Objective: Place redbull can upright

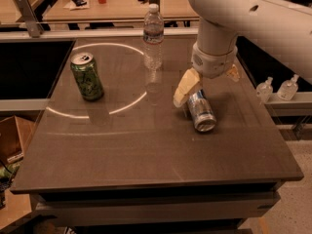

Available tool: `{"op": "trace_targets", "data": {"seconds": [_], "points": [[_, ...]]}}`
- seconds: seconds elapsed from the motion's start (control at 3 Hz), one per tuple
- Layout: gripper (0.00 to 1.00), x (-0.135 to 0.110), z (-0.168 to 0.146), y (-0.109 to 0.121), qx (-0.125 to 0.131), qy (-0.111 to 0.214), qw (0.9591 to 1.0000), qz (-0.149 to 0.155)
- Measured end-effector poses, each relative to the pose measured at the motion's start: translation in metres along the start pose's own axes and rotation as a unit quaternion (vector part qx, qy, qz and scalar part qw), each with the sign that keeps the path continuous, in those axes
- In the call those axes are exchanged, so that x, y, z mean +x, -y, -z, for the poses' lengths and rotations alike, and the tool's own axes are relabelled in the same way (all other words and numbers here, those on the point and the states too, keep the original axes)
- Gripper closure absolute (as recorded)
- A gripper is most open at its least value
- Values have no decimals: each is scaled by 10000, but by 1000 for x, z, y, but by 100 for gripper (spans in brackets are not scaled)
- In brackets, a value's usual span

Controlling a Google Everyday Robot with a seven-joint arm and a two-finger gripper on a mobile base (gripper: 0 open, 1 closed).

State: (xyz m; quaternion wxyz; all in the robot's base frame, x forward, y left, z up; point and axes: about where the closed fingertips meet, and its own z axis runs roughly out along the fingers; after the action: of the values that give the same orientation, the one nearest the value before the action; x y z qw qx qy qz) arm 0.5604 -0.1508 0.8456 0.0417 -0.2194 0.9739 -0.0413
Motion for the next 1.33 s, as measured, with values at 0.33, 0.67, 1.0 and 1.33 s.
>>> {"op": "trace_targets", "data": {"seconds": [0.33,0.67,1.0,1.33], "points": [[0,1,-12,6,199,-290,9994,-58],[0,1,-18,7,256,-423,9987,-113],[16,1,-16,7,166,-313,9990,-261],[38,-1,-7,7,180,-187,9993,-275]]}}
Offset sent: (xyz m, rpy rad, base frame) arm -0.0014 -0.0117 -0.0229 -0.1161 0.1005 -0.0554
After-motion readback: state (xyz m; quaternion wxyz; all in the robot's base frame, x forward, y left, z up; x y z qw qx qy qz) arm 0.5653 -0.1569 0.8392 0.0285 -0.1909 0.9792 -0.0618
